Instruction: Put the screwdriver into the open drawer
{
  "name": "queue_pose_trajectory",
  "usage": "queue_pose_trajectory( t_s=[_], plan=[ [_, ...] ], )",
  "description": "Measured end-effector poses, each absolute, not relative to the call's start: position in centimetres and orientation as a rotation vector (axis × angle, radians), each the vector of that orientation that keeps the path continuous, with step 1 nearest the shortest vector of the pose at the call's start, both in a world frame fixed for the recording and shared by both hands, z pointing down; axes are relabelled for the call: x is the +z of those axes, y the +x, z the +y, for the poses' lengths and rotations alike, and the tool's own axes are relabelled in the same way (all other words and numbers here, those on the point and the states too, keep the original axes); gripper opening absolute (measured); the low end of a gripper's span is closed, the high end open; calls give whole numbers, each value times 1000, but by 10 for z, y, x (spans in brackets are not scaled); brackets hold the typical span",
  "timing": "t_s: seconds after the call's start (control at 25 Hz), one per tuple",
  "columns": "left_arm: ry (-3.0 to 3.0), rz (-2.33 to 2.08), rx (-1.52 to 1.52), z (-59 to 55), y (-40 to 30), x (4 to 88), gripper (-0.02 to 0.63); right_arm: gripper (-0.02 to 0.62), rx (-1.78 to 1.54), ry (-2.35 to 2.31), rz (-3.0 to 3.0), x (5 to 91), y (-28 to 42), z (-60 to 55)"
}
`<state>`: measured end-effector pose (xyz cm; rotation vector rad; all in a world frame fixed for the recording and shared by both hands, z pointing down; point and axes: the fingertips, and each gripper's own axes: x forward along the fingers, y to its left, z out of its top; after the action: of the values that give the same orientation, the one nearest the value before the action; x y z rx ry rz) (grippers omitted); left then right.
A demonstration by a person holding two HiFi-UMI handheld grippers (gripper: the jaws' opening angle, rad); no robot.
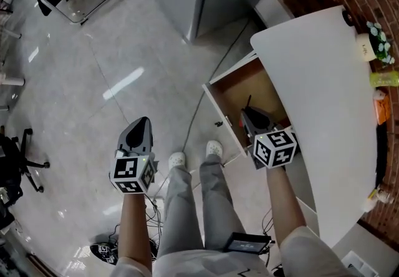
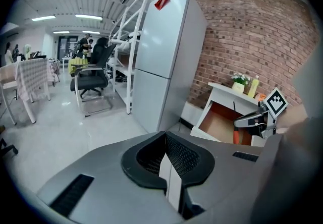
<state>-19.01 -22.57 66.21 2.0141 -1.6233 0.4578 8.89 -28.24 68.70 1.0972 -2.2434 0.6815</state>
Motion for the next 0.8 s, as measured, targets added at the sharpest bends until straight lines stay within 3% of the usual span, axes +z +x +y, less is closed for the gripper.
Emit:
queue_pose_trajectory(
  t_s=[0.8],
  plan=[
    [1950, -1586, 455, -216, -190, 709, 14, 58, 816, 1024, -1777, 816, 133, -265]
  ],
)
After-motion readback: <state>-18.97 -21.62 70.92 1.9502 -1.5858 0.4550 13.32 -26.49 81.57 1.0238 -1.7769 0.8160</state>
